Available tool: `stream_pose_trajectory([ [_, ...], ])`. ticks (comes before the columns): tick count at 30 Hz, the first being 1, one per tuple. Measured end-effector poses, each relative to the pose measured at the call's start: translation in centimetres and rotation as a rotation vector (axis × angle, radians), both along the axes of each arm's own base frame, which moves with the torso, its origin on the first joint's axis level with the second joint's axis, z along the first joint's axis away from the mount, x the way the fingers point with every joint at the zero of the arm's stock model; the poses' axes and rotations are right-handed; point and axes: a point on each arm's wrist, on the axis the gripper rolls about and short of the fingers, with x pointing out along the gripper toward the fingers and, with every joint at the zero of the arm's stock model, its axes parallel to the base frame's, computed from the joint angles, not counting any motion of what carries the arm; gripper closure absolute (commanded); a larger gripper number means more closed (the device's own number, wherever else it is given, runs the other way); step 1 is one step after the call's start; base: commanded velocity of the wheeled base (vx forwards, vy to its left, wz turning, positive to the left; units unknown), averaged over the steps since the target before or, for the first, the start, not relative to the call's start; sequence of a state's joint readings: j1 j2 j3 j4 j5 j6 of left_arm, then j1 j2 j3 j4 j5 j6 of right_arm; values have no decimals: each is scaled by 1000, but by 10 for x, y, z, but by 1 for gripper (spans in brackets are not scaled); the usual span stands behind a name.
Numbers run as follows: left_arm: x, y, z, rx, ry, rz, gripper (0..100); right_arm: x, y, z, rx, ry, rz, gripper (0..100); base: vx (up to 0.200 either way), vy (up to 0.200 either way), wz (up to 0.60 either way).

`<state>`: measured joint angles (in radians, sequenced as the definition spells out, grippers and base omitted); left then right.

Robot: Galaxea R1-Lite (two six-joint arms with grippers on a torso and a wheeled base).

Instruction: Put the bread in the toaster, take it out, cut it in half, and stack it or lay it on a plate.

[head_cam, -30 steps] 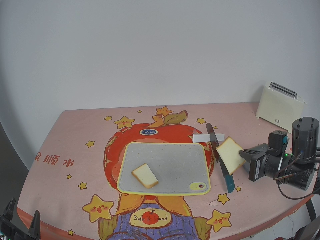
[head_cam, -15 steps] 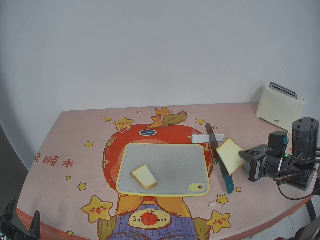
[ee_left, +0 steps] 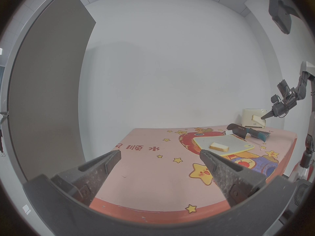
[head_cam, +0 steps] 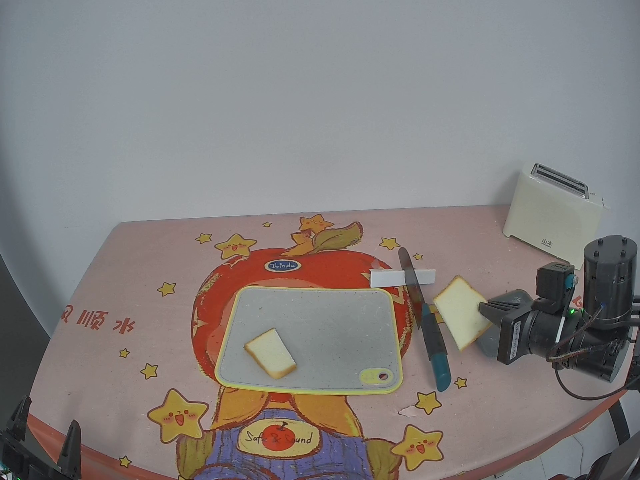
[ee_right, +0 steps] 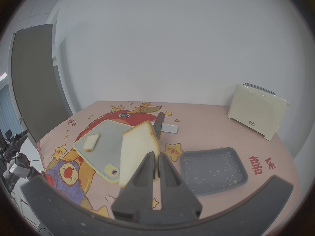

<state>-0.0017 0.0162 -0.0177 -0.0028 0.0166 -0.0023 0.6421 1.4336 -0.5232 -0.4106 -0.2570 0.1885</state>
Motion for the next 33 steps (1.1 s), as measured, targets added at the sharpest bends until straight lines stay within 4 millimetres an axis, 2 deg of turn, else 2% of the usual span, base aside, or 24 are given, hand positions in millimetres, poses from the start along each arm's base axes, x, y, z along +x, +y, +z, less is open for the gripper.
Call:
stream_pose_trajectory([
  [7,0,0,0,1,0,2,0,0,0,-1,-2,3,1,100,0,-171,0],
  [19,0,0,0,2,0,1,0,0,0,-1,-3,5,0,100,0,0,0],
  [25,0,0,0,1,0,2,0,0,0,-2,-4,6,0,100,0,-200,0],
  [33,0,0,0,1,0,3,0,0,0,-2,-5,7,-2,100,0,0,0],
])
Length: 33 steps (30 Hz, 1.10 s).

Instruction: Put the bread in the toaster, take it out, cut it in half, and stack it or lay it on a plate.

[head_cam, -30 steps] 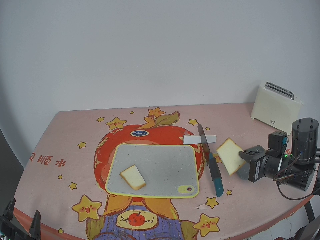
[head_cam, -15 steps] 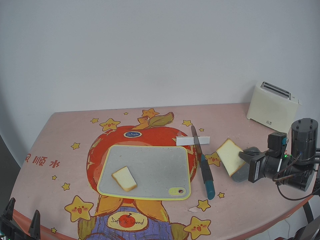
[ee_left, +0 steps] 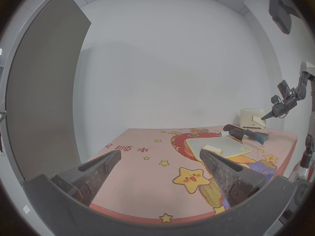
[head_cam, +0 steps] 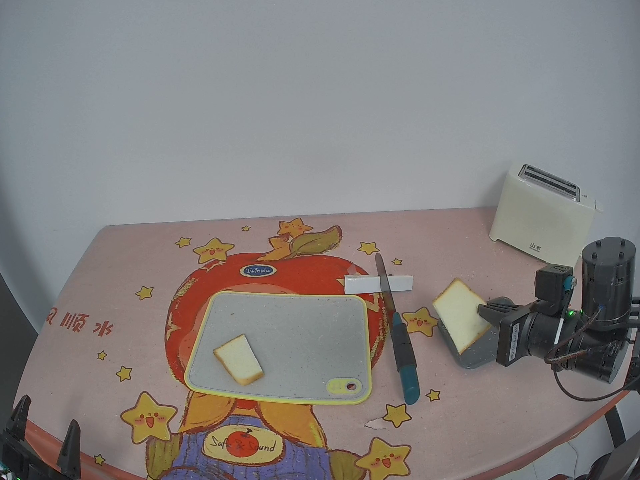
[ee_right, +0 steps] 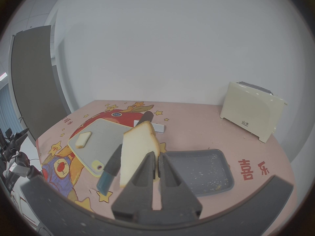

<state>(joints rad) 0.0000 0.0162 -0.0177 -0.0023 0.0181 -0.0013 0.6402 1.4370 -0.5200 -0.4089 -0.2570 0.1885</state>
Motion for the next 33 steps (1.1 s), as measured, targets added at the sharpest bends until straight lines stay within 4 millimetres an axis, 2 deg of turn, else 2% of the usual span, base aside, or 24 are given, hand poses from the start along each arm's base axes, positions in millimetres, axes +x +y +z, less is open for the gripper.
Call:
stream_pose_trajectory([
  [7,0,0,0,1,0,-1,0,0,-1,-1,-6,7,-6,100,0,-171,0],
  [20,0,0,0,0,0,0,0,6,-4,-6,-14,24,-47,100,0,0,0],
  [33,0,0,0,-1,0,-1,0,17,-1,-26,-41,102,-92,100,0,0,0],
])
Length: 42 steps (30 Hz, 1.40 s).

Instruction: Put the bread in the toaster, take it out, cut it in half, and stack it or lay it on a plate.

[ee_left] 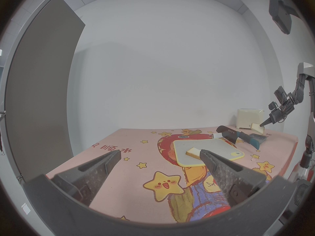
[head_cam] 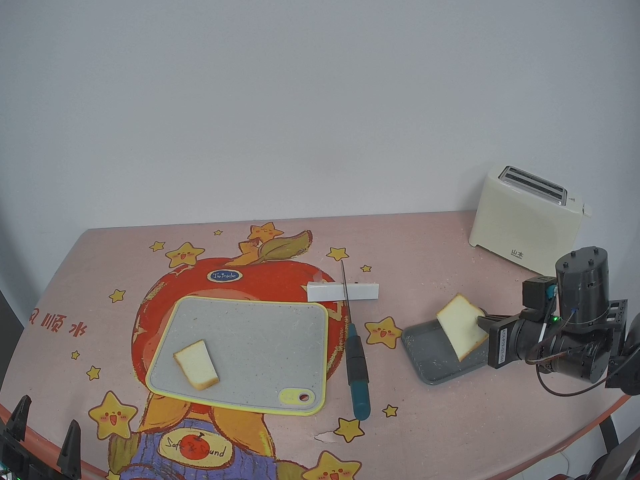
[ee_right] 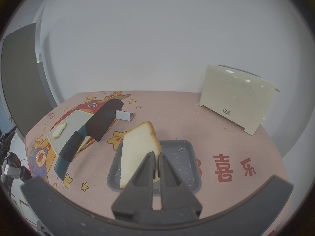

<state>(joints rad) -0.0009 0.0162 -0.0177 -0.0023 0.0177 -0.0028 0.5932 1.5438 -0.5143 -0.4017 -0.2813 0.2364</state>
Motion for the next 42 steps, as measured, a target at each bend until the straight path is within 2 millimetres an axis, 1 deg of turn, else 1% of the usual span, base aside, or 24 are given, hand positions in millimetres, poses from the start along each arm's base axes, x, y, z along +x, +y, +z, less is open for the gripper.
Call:
stream_pose_trajectory([
  [20,0,0,0,-1,0,-1,0,10,2,-18,-48,62,-40,100,0,0,0],
  [42,0,0,0,1,0,0,0,13,4,-25,-66,81,-46,100,0,0,0],
])
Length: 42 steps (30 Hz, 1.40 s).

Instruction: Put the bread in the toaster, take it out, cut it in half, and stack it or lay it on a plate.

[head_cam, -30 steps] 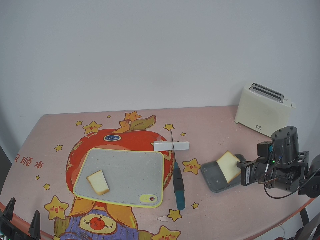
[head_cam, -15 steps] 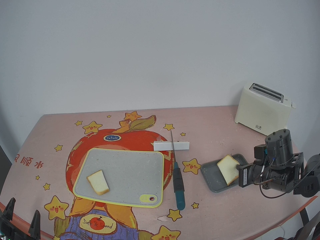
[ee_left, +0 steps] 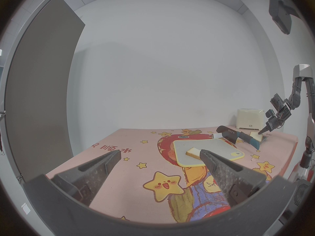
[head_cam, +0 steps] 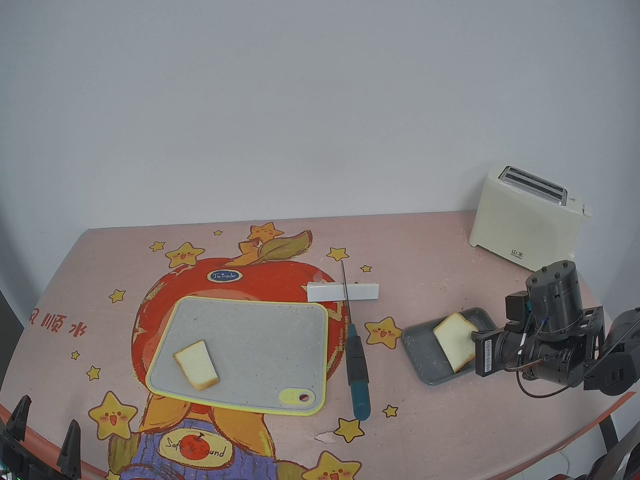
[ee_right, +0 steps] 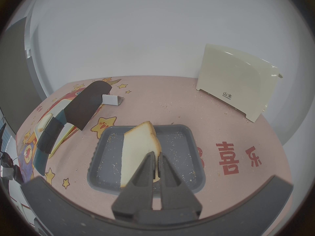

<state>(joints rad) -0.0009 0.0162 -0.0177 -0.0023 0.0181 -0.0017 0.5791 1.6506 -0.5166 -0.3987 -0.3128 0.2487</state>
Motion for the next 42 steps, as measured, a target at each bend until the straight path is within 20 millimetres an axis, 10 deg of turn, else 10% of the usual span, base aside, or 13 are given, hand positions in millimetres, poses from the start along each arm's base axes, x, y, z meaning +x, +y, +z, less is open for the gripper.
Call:
stream_pose_trajectory([
  [3,0,0,0,0,0,0,0,0,0,0,-2,2,1,100,0,0,0],
  [4,0,0,0,0,0,0,0,0,0,-1,-2,3,1,0,0,0,0],
  [42,0,0,0,0,0,0,0,-21,4,36,61,-142,44,0,0,11,0],
])
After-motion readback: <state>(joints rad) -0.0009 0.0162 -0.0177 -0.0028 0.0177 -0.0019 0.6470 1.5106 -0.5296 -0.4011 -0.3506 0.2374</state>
